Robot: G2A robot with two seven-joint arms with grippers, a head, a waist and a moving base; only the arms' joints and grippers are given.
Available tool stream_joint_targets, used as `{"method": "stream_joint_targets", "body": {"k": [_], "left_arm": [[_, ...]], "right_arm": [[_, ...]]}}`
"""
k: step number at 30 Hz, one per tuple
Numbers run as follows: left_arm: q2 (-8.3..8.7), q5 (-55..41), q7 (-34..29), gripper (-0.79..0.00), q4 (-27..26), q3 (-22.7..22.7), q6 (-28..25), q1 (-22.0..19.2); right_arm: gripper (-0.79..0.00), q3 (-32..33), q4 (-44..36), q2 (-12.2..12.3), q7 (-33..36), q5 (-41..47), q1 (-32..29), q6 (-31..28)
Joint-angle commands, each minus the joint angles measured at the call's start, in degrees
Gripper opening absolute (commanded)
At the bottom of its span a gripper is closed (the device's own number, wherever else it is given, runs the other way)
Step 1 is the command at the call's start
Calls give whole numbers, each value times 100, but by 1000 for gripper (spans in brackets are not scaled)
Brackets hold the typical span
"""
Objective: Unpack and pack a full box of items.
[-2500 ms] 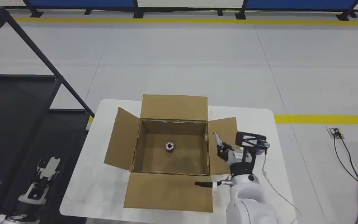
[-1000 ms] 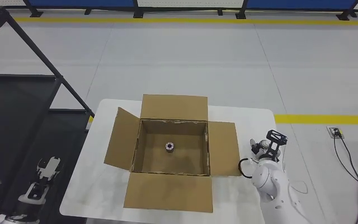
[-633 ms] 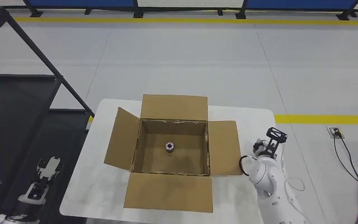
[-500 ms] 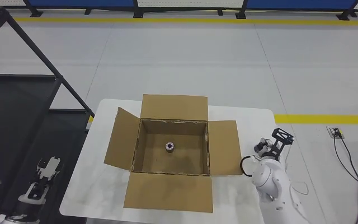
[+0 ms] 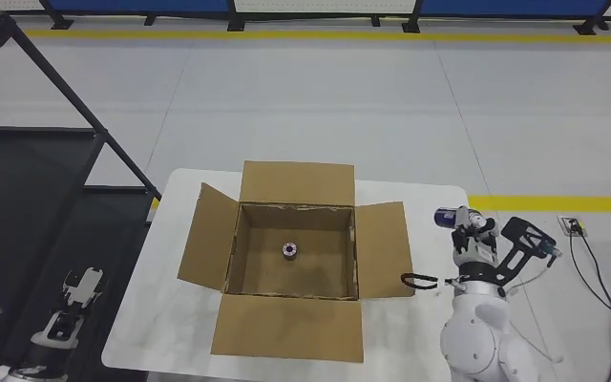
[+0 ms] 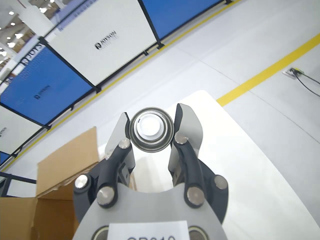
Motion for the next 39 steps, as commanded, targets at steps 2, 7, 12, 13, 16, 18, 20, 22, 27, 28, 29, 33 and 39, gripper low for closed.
{"method": "stream_joint_targets", "body": {"k": [2,7,12,13,16,18,20,22,27,28,29,33,39], "left_arm": [[0,0,0,0,0,0,0,0],[0,0,0,0,0,0,0,0],[0,0,0,0,0,0,0,0],[0,0,0,0,0,0,0,0],[0,0,0,0,0,0,0,0],[0,0,0,0,0,0,0,0],[0,0,0,0,0,0,0,0],[0,0,0,0,0,0,0,0],[0,0,0,0,0,0,0,0],[0,0,0,0,0,0,0,0],[0,0,0,0,0,0,0,0],[0,0,0,0,0,0,0,0],[0,0,0,0,0,0,0,0]], "right_arm": [[-785,-554,-285,-6,111,-568,21,-140],[-785,-1622,-281,-60,444,-1482,336,-314],[-785,-2496,277,-149,1316,-2156,955,-760],[-785,-2655,511,-179,1555,-2289,1125,-792],[-785,-3064,1308,-305,2221,-2747,1685,-615],[-785,-3264,1826,-406,2694,-2874,2073,-521],[-785,-3398,2375,-500,3089,-2849,2411,-535],[-785,-3495,2861,-597,3304,-2748,2668,-456],[-785,-3653,3952,-822,3463,-2586,3119,-87],[-785,-3654,4093,-860,3473,-2489,3182,-84],[-785,-3645,4250,-890,3449,-2517,3246,12],[-785,-3622,4649,-999,3471,-2348,3385,51],[-668,-3362,5106,-1097,3300,-1819,3467,-102]]}}
